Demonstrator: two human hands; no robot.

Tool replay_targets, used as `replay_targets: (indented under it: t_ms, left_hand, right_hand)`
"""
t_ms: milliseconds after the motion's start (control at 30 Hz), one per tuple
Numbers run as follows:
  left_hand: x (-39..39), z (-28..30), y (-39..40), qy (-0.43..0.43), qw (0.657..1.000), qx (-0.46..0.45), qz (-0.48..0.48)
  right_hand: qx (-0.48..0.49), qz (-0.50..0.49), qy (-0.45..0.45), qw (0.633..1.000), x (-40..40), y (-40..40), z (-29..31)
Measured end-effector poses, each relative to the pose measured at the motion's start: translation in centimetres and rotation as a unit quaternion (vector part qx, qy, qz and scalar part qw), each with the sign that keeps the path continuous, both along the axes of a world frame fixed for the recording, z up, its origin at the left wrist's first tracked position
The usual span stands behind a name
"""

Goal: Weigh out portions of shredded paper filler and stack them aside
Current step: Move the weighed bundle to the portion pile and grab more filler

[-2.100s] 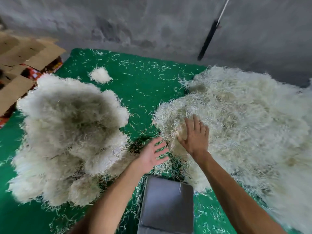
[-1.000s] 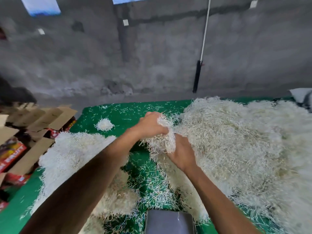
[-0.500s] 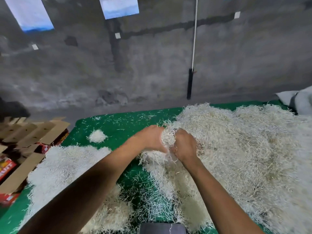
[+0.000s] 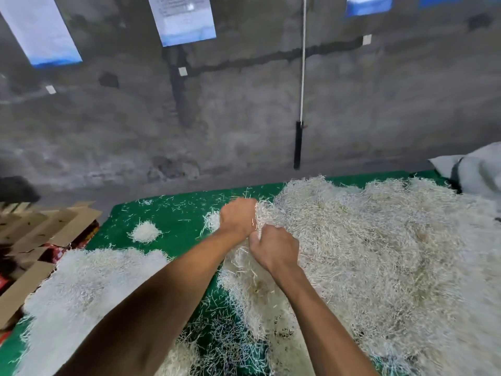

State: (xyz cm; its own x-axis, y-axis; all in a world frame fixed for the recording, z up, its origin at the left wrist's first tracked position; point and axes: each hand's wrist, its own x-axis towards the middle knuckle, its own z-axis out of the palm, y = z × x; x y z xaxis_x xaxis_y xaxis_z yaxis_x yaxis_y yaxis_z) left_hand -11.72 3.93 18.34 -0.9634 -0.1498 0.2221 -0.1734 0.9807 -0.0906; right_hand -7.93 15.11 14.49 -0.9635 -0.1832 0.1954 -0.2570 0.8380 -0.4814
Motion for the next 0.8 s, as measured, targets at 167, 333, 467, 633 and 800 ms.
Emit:
replay_targets:
  t_ms: [167,333,467,633,800]
  left_hand:
    - [-1.0,-1.0,-4.2,0.019,0.91,0.355,0.212]
    - [-1.5,2.3,-5.6,0.013,0.874,0.458,0.164]
    - [0.6,6.8,-6.0,-0.029,0.814,0.573,0.094]
    - [3.0,10.8,-2.5,-0.124,0.78,0.612,-0.034]
    - [2.8,10.3,-1.5,-0.198,0.883,0.421,-0.064]
  right_hand:
    - [0.023,0.075,0.07,0.994,3.8,-1.2,0.0]
    - [-0.004,-0.021,-0.089,0.996,1.5,3.4,-4.5]
    - [0.007,-0.028,0.016,0.999,0.8,3.2,-4.3]
    - [-0.055,0.028,-0.016,0.998,-1.8,-1.6,0.6]
    - [-0.125,-0.023,-0.158,0.979,-4.4,-1.5,0.8]
